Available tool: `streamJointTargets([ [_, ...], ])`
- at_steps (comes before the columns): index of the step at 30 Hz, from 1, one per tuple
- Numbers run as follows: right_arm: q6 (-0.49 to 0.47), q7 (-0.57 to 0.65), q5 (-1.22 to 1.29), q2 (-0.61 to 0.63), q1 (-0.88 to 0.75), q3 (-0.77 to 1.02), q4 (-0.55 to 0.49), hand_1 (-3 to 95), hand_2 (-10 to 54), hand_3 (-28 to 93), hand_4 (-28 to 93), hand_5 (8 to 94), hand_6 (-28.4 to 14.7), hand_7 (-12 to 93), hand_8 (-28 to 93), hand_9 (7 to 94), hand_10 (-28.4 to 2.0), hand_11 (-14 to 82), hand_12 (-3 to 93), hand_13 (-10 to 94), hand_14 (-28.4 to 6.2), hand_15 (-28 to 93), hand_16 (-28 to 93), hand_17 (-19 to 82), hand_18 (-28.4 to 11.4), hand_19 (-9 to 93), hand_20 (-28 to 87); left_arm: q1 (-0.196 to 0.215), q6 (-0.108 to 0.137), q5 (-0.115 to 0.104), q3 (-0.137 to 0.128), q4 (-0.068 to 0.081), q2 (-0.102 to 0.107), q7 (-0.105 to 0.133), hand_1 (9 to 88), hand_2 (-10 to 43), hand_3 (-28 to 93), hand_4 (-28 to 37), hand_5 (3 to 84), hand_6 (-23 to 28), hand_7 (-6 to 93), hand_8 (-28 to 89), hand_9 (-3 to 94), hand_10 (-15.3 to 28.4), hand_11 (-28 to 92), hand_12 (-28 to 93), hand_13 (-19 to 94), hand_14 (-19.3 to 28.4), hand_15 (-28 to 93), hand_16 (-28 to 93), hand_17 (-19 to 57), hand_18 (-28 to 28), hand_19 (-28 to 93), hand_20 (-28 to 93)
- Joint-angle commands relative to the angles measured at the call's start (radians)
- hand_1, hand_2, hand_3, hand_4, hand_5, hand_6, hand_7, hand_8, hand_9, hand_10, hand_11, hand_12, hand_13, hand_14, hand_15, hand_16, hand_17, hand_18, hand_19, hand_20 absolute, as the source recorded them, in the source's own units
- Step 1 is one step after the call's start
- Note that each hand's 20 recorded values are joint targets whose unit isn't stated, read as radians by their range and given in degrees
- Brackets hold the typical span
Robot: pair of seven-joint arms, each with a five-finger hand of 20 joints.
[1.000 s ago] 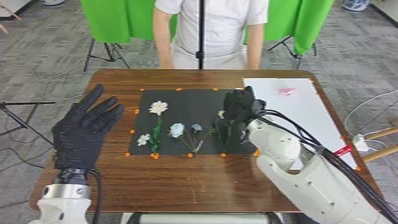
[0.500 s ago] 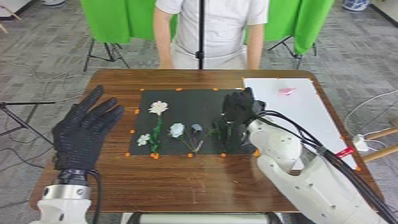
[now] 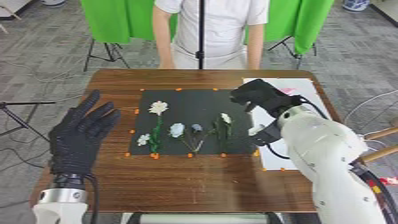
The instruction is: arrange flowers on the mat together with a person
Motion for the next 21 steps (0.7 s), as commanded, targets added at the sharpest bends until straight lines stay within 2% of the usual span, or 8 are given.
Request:
streamJointTargets([
  [1, 0.189, 0.067, 0.988, -0.151, -0.266, 0.247, -0.041, 20.8, 2.1, 78, -28, 49.9, -0.8, 11, -13, 54.7, -17.2, 11.4, 10.9, 46, -21.0, 32, 11, 7, -17.8, 57, 14, 0.065, -0.05, 0.046, -0.09, -0.016, -0.064, -0.056, 21.4, 9.2, 78, -26.2, 36.3, 9.3, 10.7, -9, 35.0, 21.7, 24, 9, 26, 28.3, 50, -12, -6.8, 24.9, 64, 0],
  [4, 0.211, 0.044, 1.102, -0.178, -0.33, 0.295, -0.055, 20.1, 2.5, 79, -28, 48.0, -0.5, 11, -13, 53.1, -16.9, 10.7, 10.8, 45, -21.3, 31, 11, 6, -18.2, 57, 14, 0.082, -0.064, 0.053, -0.12, -0.019, -0.074, -0.061, 21.3, 9.1, 77, -26.3, 36.0, 9.1, 10.3, -9, 34.8, 21.4, 24, 9, 26, 28.2, 50, -11, -6.7, 25.0, 65, 0],
  [9, 0.221, -0.017, 1.216, -0.221, -0.428, 0.326, -0.058, 18.5, 4.3, 78, -28, 43.7, -0.5, 10, -12, 50.3, -16.6, 9.5, 10.9, 44, -21.4, 31, 12, 6, -18.3, 57, 14, 0.099, -0.117, 0.071, -0.162, -0.017, -0.087, -0.058, 21.0, 9.2, 77, -26.9, 35.5, 8.6, 9.6, -9, 34.1, 21.2, 22, 9, 27, 28.3, 50, -11, -5.7, 25.9, 67, 1],
  [12, 0.234, -0.033, 1.257, -0.242, -0.467, 0.329, -0.057, 17.8, 5.0, 78, -28, 41.5, -0.1, 10, -12, 49.2, -16.5, 9.4, 11.1, 44, -21.3, 31, 12, 6, -18.5, 58, 14, 0.101, -0.138, 0.075, -0.162, -0.005, -0.088, -0.037, 20.2, 9.4, 76, -27.6, 35.1, 8.3, 9.2, -9, 34.1, 21.1, 22, 9, 29, 28.3, 51, -11, -4.8, 26.8, 69, 1],
  [14, 0.228, -0.032, 1.289, -0.254, -0.479, 0.329, -0.051, 17.2, 5.9, 77, -28, 39.5, -0.2, 9, -12, 48.8, -16.8, 9.2, 11.3, 48, -20.5, 35, 13, 9, -19.6, 62, 15, 0.107, -0.128, 0.07, -0.158, -0.001, -0.079, -0.018, 20.1, 9.5, 76, -27.9, 34.8, 8.0, 8.7, -9, 34.2, 21.0, 21, 9, 30, 28.3, 51, -11, -4.2, 27.4, 71, 1],
  [17, 0.206, -0.041, 1.26, -0.262, -0.484, 0.32, -0.05, 16.8, 6.8, 76, -28, 38.6, -0.4, 9, -11, 48.4, -17.0, 9.2, 11.3, 49, -20.2, 37, 12, 10, -19.9, 64, 15, 0.104, -0.135, 0.075, -0.168, 0.009, -0.075, -0.03, 19.6, 9.5, 76, -28.1, 34.3, 7.5, 8.4, -9, 34.5, 20.9, 21, 9, 32, 28.4, 51, -11, -3.1, 28.0, 73, 2],
  [20, 0.184, -0.043, 1.237, -0.258, -0.476, 0.322, -0.049, 16.5, 6.9, 76, -28, 38.2, -0.5, 9, -11, 47.9, -17.1, 9.1, 11.3, 47, -21.2, 36, 11, 10, -20.3, 63, 15, 0.076, -0.13, 0.073, -0.151, 0.025, -0.064, -0.025, 19.5, 9.4, 76, -28.2, 34.0, 7.2, 8.3, -9, 34.9, 20.7, 20, 9, 33, 28.4, 52, -11, -2.8, 28.2, 74, 1],
  [21, 0.183, -0.037, 1.247, -0.26, -0.472, 0.325, -0.046, 16.4, 7.0, 76, -28, 38.1, -0.4, 9, -11, 47.8, -17.1, 9.1, 11.3, 46, -21.3, 35, 10, 9, -20.3, 63, 14, 0.068, -0.138, 0.079, -0.149, 0.029, -0.063, -0.023, 19.7, 9.5, 75, -28.2, 33.9, 7.1, 8.4, -9, 34.9, 20.7, 20, 9, 32, 28.4, 51, -12, -2.8, 28.3, 75, 0],
])
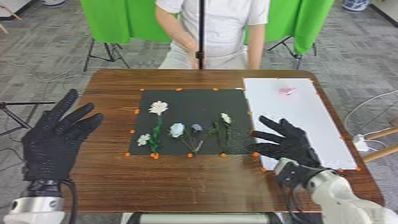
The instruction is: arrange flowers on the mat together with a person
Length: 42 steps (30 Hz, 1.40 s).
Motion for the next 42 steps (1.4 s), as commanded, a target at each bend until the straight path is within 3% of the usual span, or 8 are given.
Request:
streamJointTargets([
  [1, -0.05, -0.007, 0.278, -0.024, 0.002, -0.013, 0.003, 16.3, 7.0, 76, -28, 38.1, -0.4, 9, -11, 47.7, -17.1, 9.1, 11.3, 45, -21.5, 35, 10, 9, -20.4, 62, 14, -0.03, -0.02, 0.018, 0.013, 0.039, 0.015, 0.0, 19.7, 9.5, 75, -28.2, 33.8, 7.0, 8.3, -9, 35.0, 20.6, 20, 9, 32, 28.4, 51, -12, -2.8, 28.3, 75, 0],
  [6, -0.055, -0.009, 0.278, -0.024, 0.001, -0.009, -0.001, 15.7, 7.4, 76, -28, 38.2, -0.3, 9, -11, 47.4, -17.1, 8.8, 11.2, 44, -22.1, 33, 11, 9, -20.5, 61, 13, -0.063, -0.04, 0.031, 0.025, 0.046, 0.026, -0.005, 19.9, 9.6, 75, -28.3, 33.8, 7.0, 8.2, -9, 35.1, 20.5, 20, 10, 32, 28.4, 51, -11, -3.5, 28.2, 74, -2],
  [9, -0.048, -0.02, 0.268, -0.014, -0.012, -0.007, -0.012, 15.6, 7.5, 76, -28, 38.3, -0.5, 9, -11, 47.7, -17.3, 9.1, 11.3, 44, -22.1, 33, 11, 9, -20.6, 61, 13, -0.061, -0.039, 0.031, 0.03, 0.043, 0.016, -0.017, 19.5, 9.7, 75, -28.3, 33.7, 6.9, 8.3, -9, 35.2, 20.3, 20, 10, 32, 28.4, 50, -11, -3.8, 28.0, 73, -3],
  [14, -0.04, -0.089, 0.161, 0.006, -0.036, -0.013, -0.027, 15.2, 7.9, 76, -28, 38.5, -0.7, 9, -11, 47.9, -17.5, 9.7, 11.5, 44, -22.2, 33, 11, 8, -20.5, 61, 13, -0.026, -0.008, 0.023, 0.052, 0.035, 0.014, 0.01, 19.2, 9.6, 75, -28.3, 33.6, 6.8, 8.5, -9, 35.2, 20.4, 20, 10, 31, 28.4, 49, -11, -5.4, 26.8, 70, -4],
  [19, -0.05, -0.108, 0.151, 0.015, -0.036, -0.008, -0.022, 14.9, 7.6, 77, -28, 38.2, -0.6, 9, -11, 46.7, -17.0, 8.7, 11.2, 41, -22.3, 29, 11, 7, -20.2, 57, 12, -0.023, 0.026, 0.007, 0.083, 0.04, 0.023, 0.039, 19.1, 9.6, 75, -28.3, 33.4, 6.6, 8.7, -9, 35.1, 20.2, 20, 10, 29, 28.3, 48, -11, -6.6, 25.5, 65, -5],
  [22, -0.07, -0.115, 0.141, 0.016, -0.032, -0.007, -0.018, 15.4, 7.3, 78, -28, 38.4, -0.2, 9, -12, 46.4, -16.7, 8.2, 11.1, 40, -22.2, 25, 12, 6, -20.1, 53, 11, -0.024, 0.043, -0.001, 0.094, 0.042, 0.028, 0.044, 19.1, 9.5, 75, -28.3, 33.3, 6.5, 8.9, -9, 34.9, 20.1, 20, 10, 29, 28.2, 48, -10, -6.9, 25.2, 64, -5],
  [28, -0.079, -0.145, 0.095, 0.028, -0.03, -0.016, -0.015, 16.1, 6.8, 78, -28, 38.8, 0.4, 10, -12, 45.3, -15.7, 6.7, 11.0, 38, -21.9, 19, 15, 5, -19.4, 46, 11, -0.018, 0.047, -0.002, 0.104, 0.043, 0.026, 0.039, 19.2, 9.5, 75, -28.3, 33.4, 6.6, 9.0, -9, 34.6, 20.1, 19, 10, 27, 27.4, 46, -10, -7.6, 24.8, 61, -4],
  [42, -0.101, -0.145, 0.072, 0.042, -0.013, -0.012, -0.003, 16.7, 6.7, 79, -28, 38.7, 1.0, 10, -12, 44.8, -15.0, 6.2, 11.0, 37, -21.8, 16, 17, 5, -19.1, 43, 13, -0.02, 0.039, 0.002, 0.108, 0.044, 0.031, 0.031, 19.1, 9.5, 76, -28.3, 33.5, 6.8, 9.4, -9, 32.2, 19.2, 18, 9, 24, 25.5, 40, -9, -8.6, 24.2, 55, -1],
])
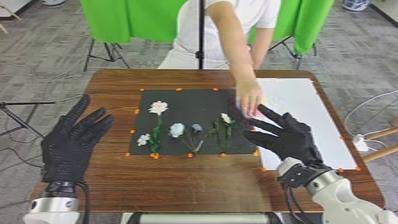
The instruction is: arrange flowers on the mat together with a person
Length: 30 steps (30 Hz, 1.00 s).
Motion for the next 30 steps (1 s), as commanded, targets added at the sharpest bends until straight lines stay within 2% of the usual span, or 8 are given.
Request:
streamJointTargets([
  [1, -0.031, -0.008, -0.016, -0.001, 0.002, 0.001, 0.005, 16.7, 6.7, 79, -28, 38.5, 1.1, 10, -12, 44.7, -14.9, 6.1, 11.0, 37, -21.8, 16, 17, 4, -19.1, 43, 12, 0.012, 0.002, -0.001, 0.006, 0.006, 0.001, -0.01, 19.1, 9.4, 76, -28.3, 33.5, 6.8, 9.4, -9, 32.0, 19.0, 18, 9, 24, 25.4, 39, -9, -8.6, 24.1, 55, -1],
  [8, -0.053, -0.014, -0.033, -0.002, 0.008, -0.001, 0.008, 16.7, 6.6, 79, -28, 37.2, 1.3, 10, -12, 43.6, -14.1, 5.0, 10.7, 36, -21.6, 13, 17, 4, -19.0, 41, 12, 0.008, -0.003, 0.007, 0.007, 0.007, -0.003, -0.025, 19.2, 9.4, 76, -28.3, 33.8, 7.0, 9.2, -9, 31.0, 18.2, 16, 8, 23, 23.6, 32, -7, -8.8, 23.2, 51, -1],
  [16, -0.065, -0.009, -0.045, -0.001, 0.011, -0.01, 0.009, 16.7, 6.9, 79, -28, 36.9, 1.6, 10, -12, 43.0, -13.4, 4.7, 10.6, 36, -21.3, 12, 19, 4, -18.8, 40, 12, 0.009, -0.002, 0.003, 0.007, 0.004, -0.003, -0.029, 19.5, 9.2, 77, -28.3, 34.1, 8.4, 7.8, -9, 29.9, 18.1, 15, 7, 24, 22.5, 28, -6, -8.6, 22.4, 49, 0],
  [20, -0.066, -0.009, -0.047, 0.0, 0.012, -0.009, 0.009, 16.8, 7.0, 79, -28, 37.0, 1.7, 10, -12, 42.9, -13.2, 4.7, 10.6, 36, -21.3, 11, 19, 4, -18.8, 40, 13, 0.008, -0.001, 0.001, 0.006, 0.004, -0.005, -0.029, 19.6, 9.1, 77, -28.3, 33.6, 8.5, 7.8, -9, 29.7, 18.0, 14, 7, 25, 23.0, 29, -6, -8.5, 22.4, 49, 0],
  [22, -0.066, -0.011, -0.049, -0.001, 0.012, -0.008, 0.008, 16.9, 7.0, 79, -28, 37.2, 1.7, 10, -12, 43.0, -13.2, 4.7, 10.6, 36, -21.5, 11, 19, 4, -18.7, 40, 13, 0.011, 0.007, -0.003, 0.009, 0.003, 0.0, -0.023, 19.6, 9.1, 77, -28.3, 33.5, 8.4, 7.9, -9, 29.7, 18.1, 14, 7, 26, 24.2, 31, -6, -8.1, 22.7, 50, 1],
  [27, -0.052, -0.021, -0.059, 0.007, 0.013, -0.016, 0.009, 16.9, 7.1, 80, -28, 38.7, 1.7, 11, -12, 44.1, -13.7, 5.0, 11.0, 37, -22.0, 15, 20, 3, -18.8, 43, 14, 0.012, 0.013, -0.005, 0.009, 0.003, 0.002, -0.027, 20.0, 9.1, 77, -28.3, 33.6, 7.7, 8.2, -9, 30.9, 18.7, 16, 8, 28, 26.5, 38, -7, -5.7, 25.1, 59, 2],
  [30, -0.051, -0.023, -0.06, 0.011, 0.015, -0.019, 0.01, 16.9, 7.1, 80, -28, 39.4, 1.7, 11, -12, 44.7, -14.1, 5.3, 11.2, 38, -22.1, 17, 20, 3, -18.9, 44, 15, 0.01, 0.009, -0.004, 0.009, 0.004, 0.0, -0.028, 20.2, 9.2, 77, -28.3, 33.8, 7.6, 8.3, -9, 31.2, 18.6, 16, 8, 28, 26.5, 39, -8, -5.7, 25.1, 59, 2],
])
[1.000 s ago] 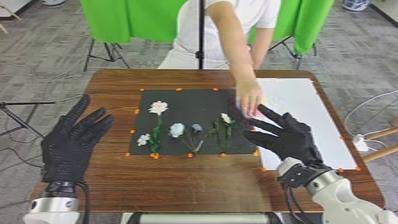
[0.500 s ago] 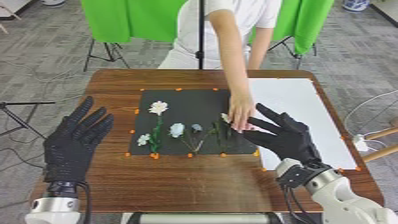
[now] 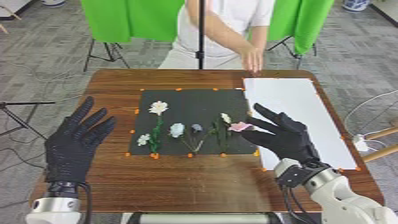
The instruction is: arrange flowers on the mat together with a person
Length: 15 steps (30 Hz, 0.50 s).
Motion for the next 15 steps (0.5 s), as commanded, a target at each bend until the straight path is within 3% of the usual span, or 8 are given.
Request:
streamJointTargets([
  [1, 0.006, -0.02, -0.014, 0.009, -0.006, -0.013, -0.002, 17.0, 7.1, 80, -28, 39.4, 1.7, 11, -13, 44.7, -14.0, 5.4, 11.2, 37, -22.1, 17, 19, 3, -18.9, 44, 15, 0.009, 0.009, -0.005, 0.003, 0.004, -0.001, -0.011, 20.2, 9.2, 77, -28.3, 33.8, 7.5, 8.3, -9, 31.2, 18.6, 16, 8, 28, 26.5, 39, -8, -5.7, 25.0, 59, 1],
  [15, 0.008, -0.014, -0.012, 0.009, -0.005, -0.014, -0.001, 17.0, 7.3, 80, -28, 39.5, 1.8, 11, -13, 44.7, -14.0, 5.5, 11.1, 37, -22.1, 18, 18, 3, -18.9, 44, 14, 0.01, 0.019, -0.007, 0.007, -0.002, 0.004, -0.016, 20.3, 9.2, 77, -28.3, 34.1, 7.6, 8.4, -9, 31.5, 18.7, 16, 7, 27, 24.4, 33, -8, -6.5, 22.6, 53, -2],
])
